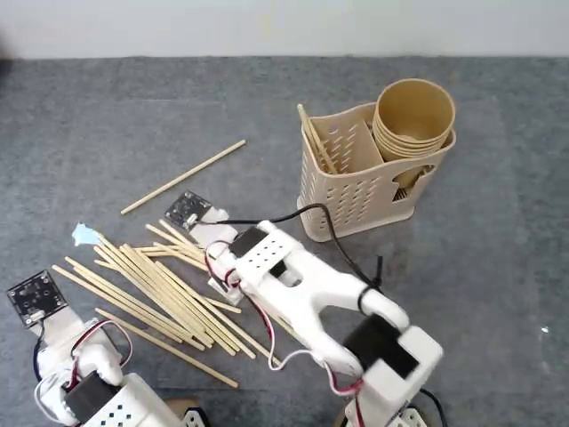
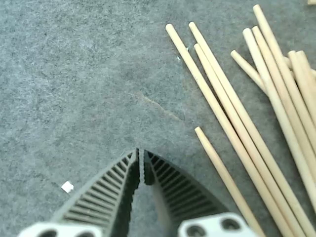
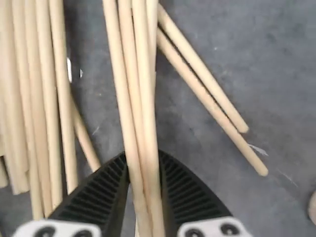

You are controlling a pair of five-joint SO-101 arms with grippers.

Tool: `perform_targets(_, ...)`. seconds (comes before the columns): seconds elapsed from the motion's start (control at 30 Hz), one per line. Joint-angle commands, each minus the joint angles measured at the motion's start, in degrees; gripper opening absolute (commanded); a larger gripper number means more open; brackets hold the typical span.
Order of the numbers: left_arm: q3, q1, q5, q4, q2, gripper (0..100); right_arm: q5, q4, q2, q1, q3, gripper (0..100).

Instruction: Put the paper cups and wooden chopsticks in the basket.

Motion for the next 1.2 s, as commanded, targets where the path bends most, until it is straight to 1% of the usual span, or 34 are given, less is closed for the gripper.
perform_targets(0.0, -1.0, 0.0, 0.4, 0.1, -1.0, 1, -0.1, 4.3, -9.9, 0.7, -0.7, 0.9)
perform_targets(0.23, -1.0, 0.0, 0.4, 0.1, -1.0, 1, -0.1, 10.9, -22.9, 0.7, -0.7, 0.9)
perform_targets(0.43, -1.0, 0.0, 0.4, 0.1, -1.0, 1, -0.1, 13.0, -32.1, 0.7, -0.7, 0.9)
perform_targets(0.73, -1.0, 0.0, 0.4, 0.1, -1.0, 1, -0.1, 12.4, -41.9, 6.4, -0.9, 0.9)
perform_targets(1.07, -1.0, 0.0, 0.4, 0.1, -1.0, 1, -0.6, 12.4, -46.6, 10.9, -10.1, 0.9)
perform_targets(1.17, -1.0, 0.0, 0.4, 0.1, -1.0, 1, -0.6, 10.2, -46.7, 13.3, -12.0, 0.9)
